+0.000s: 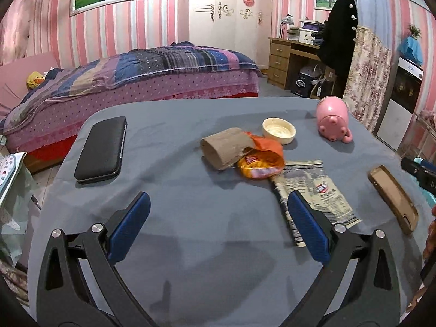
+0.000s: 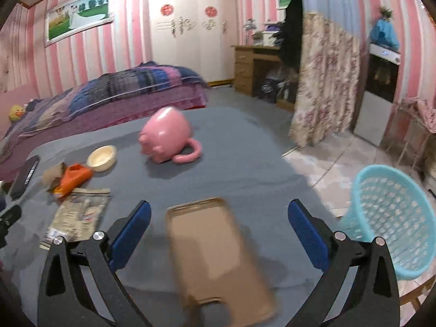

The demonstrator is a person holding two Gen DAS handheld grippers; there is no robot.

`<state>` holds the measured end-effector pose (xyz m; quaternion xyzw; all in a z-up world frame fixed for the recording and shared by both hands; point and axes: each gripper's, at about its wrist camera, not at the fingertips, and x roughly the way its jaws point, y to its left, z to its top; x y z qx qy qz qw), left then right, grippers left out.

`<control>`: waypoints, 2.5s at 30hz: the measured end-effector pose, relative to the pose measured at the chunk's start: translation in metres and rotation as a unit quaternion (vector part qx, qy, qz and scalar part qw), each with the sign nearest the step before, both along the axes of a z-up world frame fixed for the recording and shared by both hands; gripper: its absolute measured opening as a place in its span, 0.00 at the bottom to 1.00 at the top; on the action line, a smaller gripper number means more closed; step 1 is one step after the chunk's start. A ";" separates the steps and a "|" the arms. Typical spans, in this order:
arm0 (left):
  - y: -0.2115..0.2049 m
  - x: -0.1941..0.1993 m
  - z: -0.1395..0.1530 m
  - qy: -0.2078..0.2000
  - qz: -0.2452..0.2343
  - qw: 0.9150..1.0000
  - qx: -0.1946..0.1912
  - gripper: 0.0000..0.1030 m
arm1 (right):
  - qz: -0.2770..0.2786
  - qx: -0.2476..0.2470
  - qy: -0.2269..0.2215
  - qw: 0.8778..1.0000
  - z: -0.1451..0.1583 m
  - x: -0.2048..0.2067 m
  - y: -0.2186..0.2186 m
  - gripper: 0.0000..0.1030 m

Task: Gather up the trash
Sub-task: 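Move both tools back over the table and lower the right tool toward the printed snack wrapper, then grasp the orange snack bag with the left tool while the right tool lifts the printed wrapper, then carry the orange bag and printed wrapper over the light-blue basket with both tools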

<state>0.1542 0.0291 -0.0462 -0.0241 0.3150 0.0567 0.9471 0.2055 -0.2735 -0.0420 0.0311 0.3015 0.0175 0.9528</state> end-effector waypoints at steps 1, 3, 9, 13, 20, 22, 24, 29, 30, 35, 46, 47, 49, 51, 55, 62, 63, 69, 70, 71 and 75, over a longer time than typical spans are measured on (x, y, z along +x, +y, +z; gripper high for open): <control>0.002 -0.001 -0.001 0.000 0.001 1.000 0.002 0.95 | 0.007 0.004 0.003 1.000 -0.001 0.000 0.005 0.95; 0.009 -0.003 -0.003 0.001 0.005 1.000 0.004 0.95 | 0.034 0.013 0.010 0.999 -0.004 0.003 0.025 0.95; 0.031 -0.007 -0.008 0.010 0.015 1.000 -0.002 0.95 | 0.119 -0.012 0.052 0.991 -0.023 0.015 0.095 0.94; 0.044 -0.010 -0.009 0.012 0.024 1.000 -0.005 0.95 | 0.153 -0.044 0.090 0.983 -0.040 0.021 0.123 0.78; 0.051 -0.007 -0.012 0.016 0.031 0.999 -0.011 0.95 | 0.192 -0.054 0.107 0.974 -0.048 0.014 0.142 0.42; 0.048 -0.007 -0.012 0.017 0.030 0.999 -0.008 0.95 | 0.197 -0.077 0.098 0.972 -0.049 0.010 0.152 0.25; 0.043 -0.006 -0.010 0.017 0.028 0.999 -0.005 0.95 | 0.197 -0.075 0.093 0.973 -0.047 0.008 0.148 0.11; 0.027 -0.002 -0.004 0.019 0.018 1.000 0.002 0.95 | 0.186 -0.037 0.073 0.979 -0.034 0.010 0.117 0.04; 0.023 0.000 -0.002 0.017 0.014 1.000 0.001 0.95 | 0.183 -0.032 0.068 0.980 -0.029 0.010 0.110 0.04; -0.009 0.017 0.005 0.017 -0.017 1.000 -0.003 0.94 | 0.147 -0.024 0.047 0.988 -0.013 0.014 0.064 0.04; -0.076 0.082 -0.022 0.073 -0.064 0.995 0.009 0.57 | 0.075 0.031 0.035 0.996 -0.003 0.018 -0.030 0.04; -0.078 0.089 -0.025 0.080 -0.062 0.995 0.014 0.54 | 0.074 0.036 0.037 0.996 -0.004 0.019 -0.035 0.04; -0.081 0.101 -0.031 0.094 -0.057 0.994 0.024 0.42 | 0.073 0.038 0.040 0.996 -0.006 0.020 -0.040 0.04; -0.079 0.111 -0.036 0.112 -0.062 0.992 0.012 0.05 | 0.072 0.035 0.043 0.996 -0.008 0.022 -0.042 0.04; -0.085 0.101 -0.023 0.092 -0.079 0.993 0.002 0.00 | 0.070 0.036 0.038 0.996 -0.005 0.021 -0.049 0.04; -0.125 0.064 0.023 0.028 -0.132 0.991 0.007 0.00 | 0.056 0.041 0.028 0.997 -0.002 0.015 -0.071 0.04; -0.132 0.061 0.030 0.018 -0.141 0.990 0.007 0.00 | 0.054 0.041 0.028 0.997 -0.001 0.013 -0.073 0.04; -0.156 0.064 0.050 0.003 -0.157 0.988 0.005 0.00 | 0.027 0.050 0.018 0.998 0.003 0.002 -0.106 0.04; -0.161 0.065 0.052 0.002 -0.160 0.987 0.005 0.00 | 0.026 0.052 0.018 0.998 0.003 0.002 -0.109 0.04; -0.167 0.065 0.055 0.000 -0.164 0.986 0.006 0.00 | 0.024 0.054 0.017 0.998 0.003 0.001 -0.113 0.04; -0.195 0.067 0.064 -0.008 -0.184 0.983 0.008 0.00 | 0.009 0.060 0.010 0.998 0.007 -0.004 -0.132 0.04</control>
